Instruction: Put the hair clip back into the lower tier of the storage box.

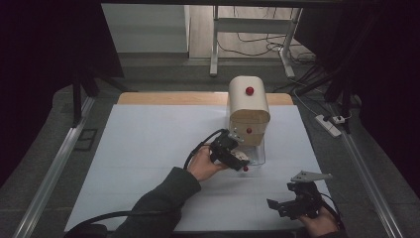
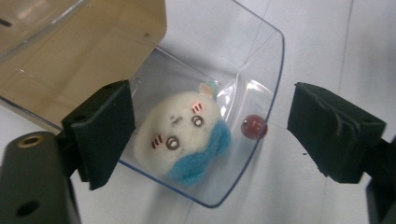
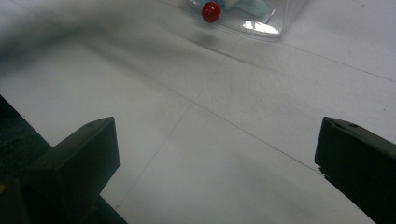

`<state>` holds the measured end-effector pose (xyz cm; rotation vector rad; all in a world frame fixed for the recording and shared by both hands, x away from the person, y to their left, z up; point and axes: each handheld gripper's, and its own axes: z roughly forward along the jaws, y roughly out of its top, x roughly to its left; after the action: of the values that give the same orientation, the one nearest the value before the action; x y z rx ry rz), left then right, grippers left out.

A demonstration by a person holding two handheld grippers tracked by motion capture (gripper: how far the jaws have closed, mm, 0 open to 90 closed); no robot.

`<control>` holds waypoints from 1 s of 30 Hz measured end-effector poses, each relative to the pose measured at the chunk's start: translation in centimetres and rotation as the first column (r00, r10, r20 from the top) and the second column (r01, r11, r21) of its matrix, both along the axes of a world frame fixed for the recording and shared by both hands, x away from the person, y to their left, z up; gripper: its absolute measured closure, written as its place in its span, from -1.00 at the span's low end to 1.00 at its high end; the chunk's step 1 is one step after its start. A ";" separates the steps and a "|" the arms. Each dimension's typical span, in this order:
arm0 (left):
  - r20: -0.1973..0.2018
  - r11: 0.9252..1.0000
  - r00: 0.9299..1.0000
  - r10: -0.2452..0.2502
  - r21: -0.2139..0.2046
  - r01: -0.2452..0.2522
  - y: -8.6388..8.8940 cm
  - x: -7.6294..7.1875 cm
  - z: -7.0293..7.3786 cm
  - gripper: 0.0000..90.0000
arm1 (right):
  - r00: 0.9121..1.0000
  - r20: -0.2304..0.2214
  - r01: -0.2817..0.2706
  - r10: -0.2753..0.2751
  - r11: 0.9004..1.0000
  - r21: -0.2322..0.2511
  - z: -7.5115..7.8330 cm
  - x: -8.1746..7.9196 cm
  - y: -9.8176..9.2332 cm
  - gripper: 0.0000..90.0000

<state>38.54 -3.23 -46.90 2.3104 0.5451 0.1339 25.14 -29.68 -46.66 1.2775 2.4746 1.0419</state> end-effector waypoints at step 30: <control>-0.033 0.999 0.999 -0.014 -0.035 0.013 3.3 -1.2 0.0 -1.00 | 1.000 -0.004 0.002 -0.002 1.000 -0.004 0.0 0.0 0.0 -1.00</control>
<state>37.30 0.06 -46.91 2.2859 0.5444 0.0797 25.16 -29.66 -46.66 1.2820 2.4760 1.0340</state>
